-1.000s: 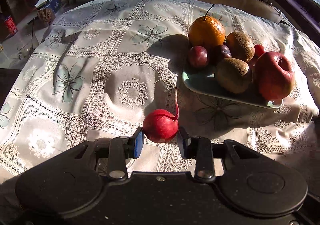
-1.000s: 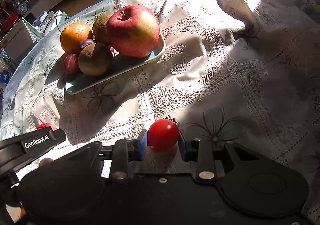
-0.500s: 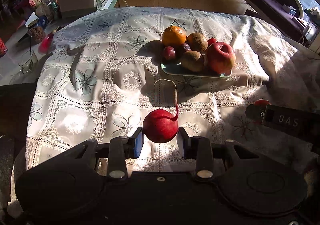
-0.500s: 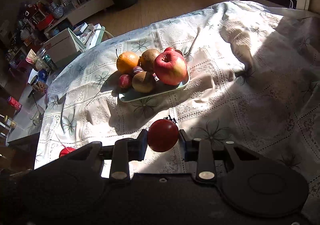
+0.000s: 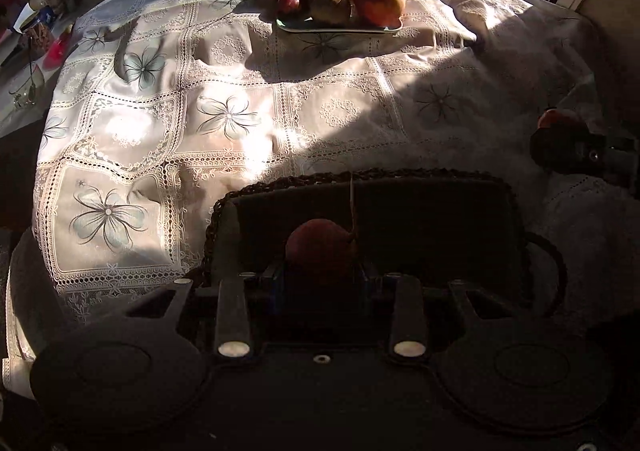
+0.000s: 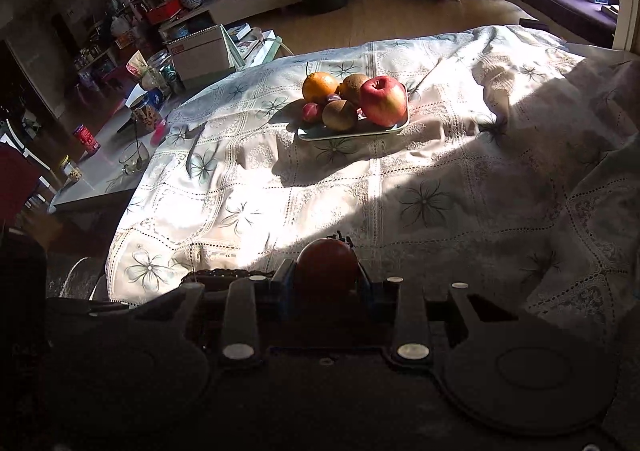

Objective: Organize fruits
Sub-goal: 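Carry both fruits over the basket and open both grippers to drop them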

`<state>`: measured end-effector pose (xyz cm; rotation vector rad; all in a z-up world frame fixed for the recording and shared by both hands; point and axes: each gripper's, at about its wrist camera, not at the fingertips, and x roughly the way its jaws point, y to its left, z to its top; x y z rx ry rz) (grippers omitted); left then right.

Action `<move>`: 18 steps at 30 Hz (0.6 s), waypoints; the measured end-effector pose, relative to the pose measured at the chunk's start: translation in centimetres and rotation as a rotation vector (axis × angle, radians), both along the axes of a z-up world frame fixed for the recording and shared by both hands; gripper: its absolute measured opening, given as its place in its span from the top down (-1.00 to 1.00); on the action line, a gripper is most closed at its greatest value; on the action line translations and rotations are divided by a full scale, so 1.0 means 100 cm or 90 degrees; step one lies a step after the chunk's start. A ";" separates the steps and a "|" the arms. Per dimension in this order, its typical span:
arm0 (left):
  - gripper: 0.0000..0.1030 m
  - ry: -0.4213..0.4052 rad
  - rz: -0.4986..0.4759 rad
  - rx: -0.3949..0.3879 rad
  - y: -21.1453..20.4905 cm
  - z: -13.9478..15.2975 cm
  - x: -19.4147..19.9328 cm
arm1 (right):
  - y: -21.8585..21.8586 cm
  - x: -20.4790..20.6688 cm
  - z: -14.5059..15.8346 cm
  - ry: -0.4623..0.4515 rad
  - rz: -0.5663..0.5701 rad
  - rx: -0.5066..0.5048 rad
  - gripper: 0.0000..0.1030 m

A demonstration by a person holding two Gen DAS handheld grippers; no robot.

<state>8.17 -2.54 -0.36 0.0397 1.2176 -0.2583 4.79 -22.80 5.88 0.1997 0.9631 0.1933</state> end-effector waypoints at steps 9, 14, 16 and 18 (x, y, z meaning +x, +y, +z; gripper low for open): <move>0.15 -0.028 0.022 0.005 -0.003 -0.016 -0.021 | 0.021 -0.021 -0.045 0.058 0.043 -0.026 0.34; 0.15 -0.035 0.057 0.023 0.002 -0.023 -0.016 | 0.033 -0.015 -0.062 0.073 0.038 -0.049 0.34; 0.15 -0.035 0.063 0.029 0.004 -0.025 -0.015 | 0.036 -0.013 -0.066 0.079 0.040 -0.052 0.34; 0.14 -0.035 0.064 0.033 0.004 -0.027 -0.016 | 0.039 -0.011 -0.069 0.085 0.043 -0.050 0.34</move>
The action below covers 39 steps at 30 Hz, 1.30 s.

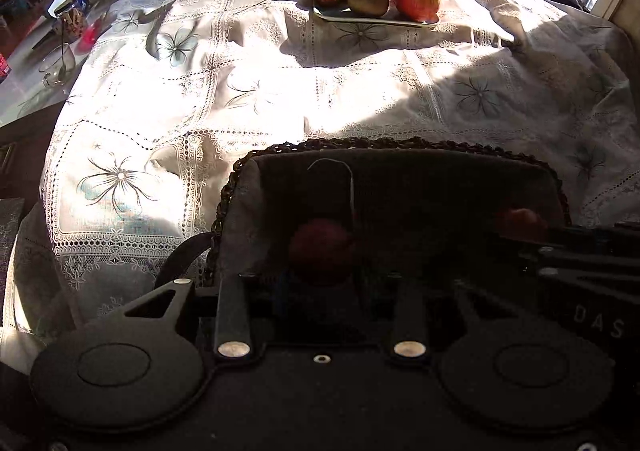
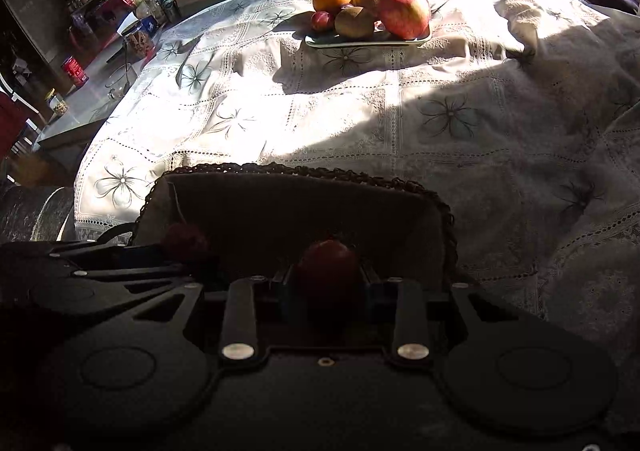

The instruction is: Organize fruits

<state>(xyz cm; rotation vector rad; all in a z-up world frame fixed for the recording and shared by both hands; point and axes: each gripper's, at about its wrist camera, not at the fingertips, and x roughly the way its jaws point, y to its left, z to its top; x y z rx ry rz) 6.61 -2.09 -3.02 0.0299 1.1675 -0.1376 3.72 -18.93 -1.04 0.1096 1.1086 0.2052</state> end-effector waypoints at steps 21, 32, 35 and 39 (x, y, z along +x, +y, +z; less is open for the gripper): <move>0.13 -0.031 0.008 0.004 -0.001 0.007 -0.011 | 0.003 -0.002 -0.003 -0.009 -0.002 0.001 0.29; 0.13 -0.035 0.031 0.001 0.002 0.009 -0.021 | -0.002 -0.018 0.005 -0.029 -0.010 -0.009 0.29; 0.13 -0.044 0.036 0.004 0.002 0.011 -0.024 | -0.004 -0.024 0.006 -0.030 -0.015 -0.012 0.29; 0.13 -0.054 0.037 0.007 0.003 0.014 -0.028 | -0.007 -0.031 0.007 -0.032 -0.021 -0.018 0.29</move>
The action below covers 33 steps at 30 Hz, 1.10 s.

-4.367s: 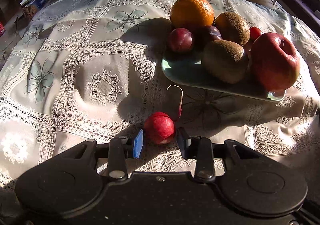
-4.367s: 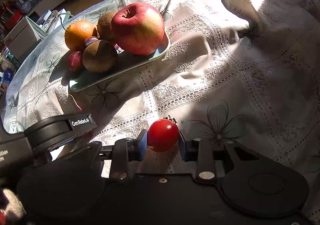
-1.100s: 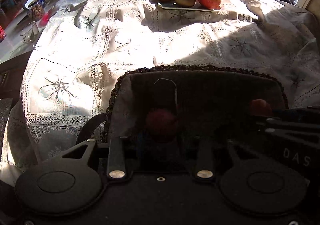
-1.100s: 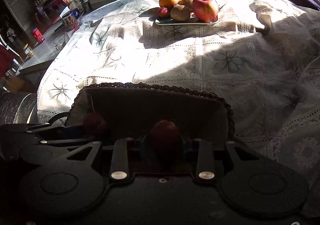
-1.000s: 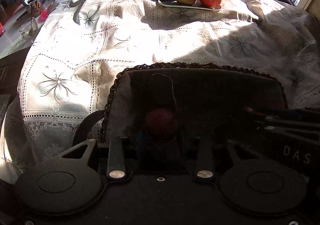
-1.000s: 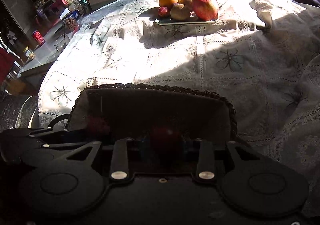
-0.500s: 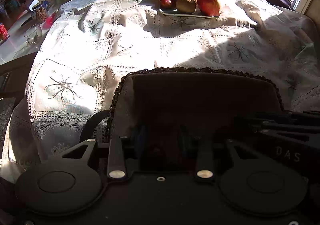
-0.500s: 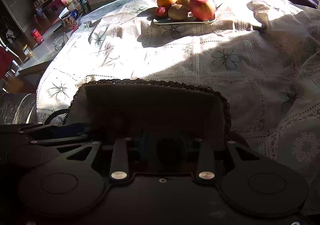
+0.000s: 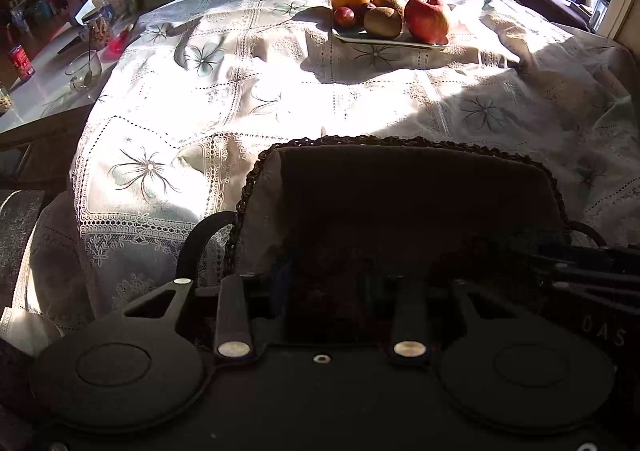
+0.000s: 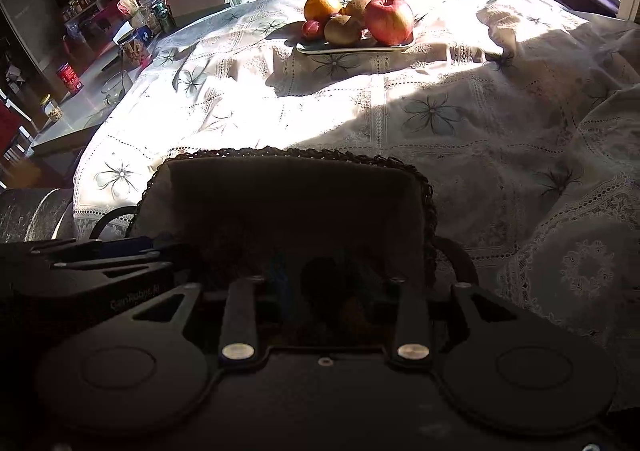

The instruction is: Organize fruits

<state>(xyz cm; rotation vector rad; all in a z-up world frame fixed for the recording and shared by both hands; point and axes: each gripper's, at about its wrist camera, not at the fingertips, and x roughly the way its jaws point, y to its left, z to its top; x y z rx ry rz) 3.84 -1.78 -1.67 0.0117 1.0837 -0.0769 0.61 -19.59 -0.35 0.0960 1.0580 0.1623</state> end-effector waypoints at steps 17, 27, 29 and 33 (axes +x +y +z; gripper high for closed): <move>0.13 0.002 0.010 0.004 0.004 -0.004 -0.011 | 0.004 -0.012 -0.012 0.034 0.013 -0.001 0.29; 0.14 -0.004 0.010 0.000 0.004 -0.002 -0.013 | 0.005 -0.015 -0.013 0.032 0.015 -0.002 0.29; 0.14 -0.005 0.005 -0.001 0.004 -0.002 -0.014 | 0.005 -0.016 -0.013 0.030 0.016 -0.003 0.29; 0.14 -0.003 0.000 -0.005 0.003 -0.001 -0.015 | 0.005 -0.017 -0.012 0.030 0.019 -0.002 0.29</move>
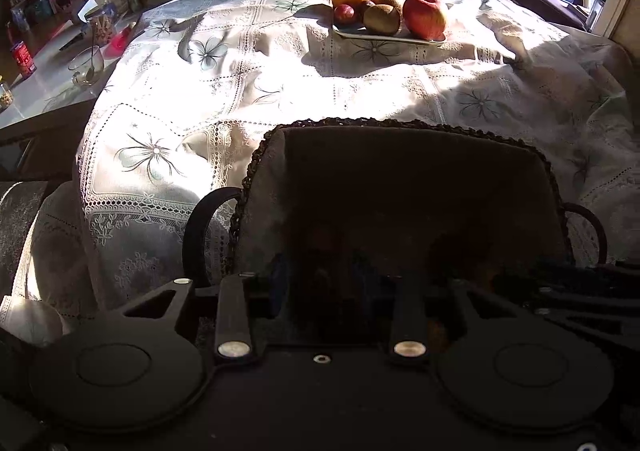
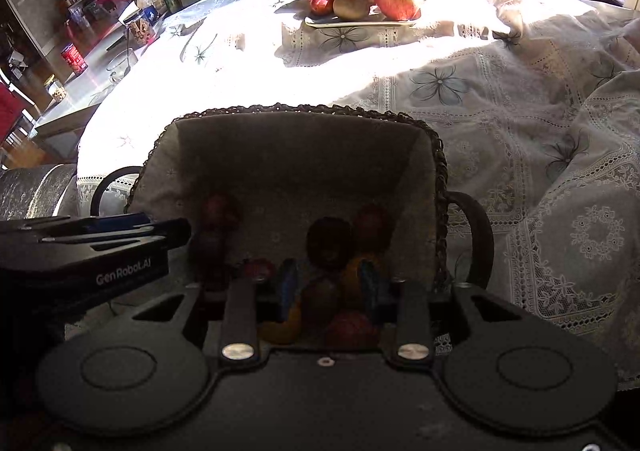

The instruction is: Organize fruits

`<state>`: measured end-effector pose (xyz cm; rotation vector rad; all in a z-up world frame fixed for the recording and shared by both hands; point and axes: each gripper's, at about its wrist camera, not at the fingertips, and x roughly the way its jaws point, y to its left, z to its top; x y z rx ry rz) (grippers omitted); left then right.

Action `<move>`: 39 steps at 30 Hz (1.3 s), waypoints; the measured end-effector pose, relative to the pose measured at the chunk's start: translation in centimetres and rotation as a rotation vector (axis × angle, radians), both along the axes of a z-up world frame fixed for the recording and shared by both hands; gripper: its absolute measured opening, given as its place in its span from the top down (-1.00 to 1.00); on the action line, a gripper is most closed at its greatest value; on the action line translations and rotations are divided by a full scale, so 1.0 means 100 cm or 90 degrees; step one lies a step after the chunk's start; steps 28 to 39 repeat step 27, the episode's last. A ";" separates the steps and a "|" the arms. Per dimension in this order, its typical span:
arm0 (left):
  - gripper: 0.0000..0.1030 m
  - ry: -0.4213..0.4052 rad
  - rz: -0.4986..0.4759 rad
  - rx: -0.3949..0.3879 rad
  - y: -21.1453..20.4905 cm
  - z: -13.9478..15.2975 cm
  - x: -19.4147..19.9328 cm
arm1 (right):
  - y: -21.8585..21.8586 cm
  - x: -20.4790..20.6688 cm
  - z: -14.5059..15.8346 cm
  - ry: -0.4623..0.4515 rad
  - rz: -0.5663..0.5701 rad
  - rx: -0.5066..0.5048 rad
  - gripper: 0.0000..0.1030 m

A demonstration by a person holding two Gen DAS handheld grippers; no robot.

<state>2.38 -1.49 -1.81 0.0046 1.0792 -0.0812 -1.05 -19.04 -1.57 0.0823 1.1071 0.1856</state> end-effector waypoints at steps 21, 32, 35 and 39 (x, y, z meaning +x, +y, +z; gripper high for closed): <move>0.14 0.000 -0.001 0.003 -0.002 -0.001 -0.003 | 0.001 0.001 -0.003 0.008 0.006 0.003 0.29; 0.14 0.007 -0.013 0.000 -0.004 0.000 -0.004 | 0.001 0.000 -0.004 0.012 0.009 0.004 0.29; 0.14 0.007 -0.013 0.000 -0.004 0.000 -0.004 | 0.001 0.000 -0.004 0.012 0.009 0.004 0.29; 0.14 0.007 -0.013 0.000 -0.004 0.000 -0.004 | 0.001 0.000 -0.004 0.012 0.009 0.004 0.29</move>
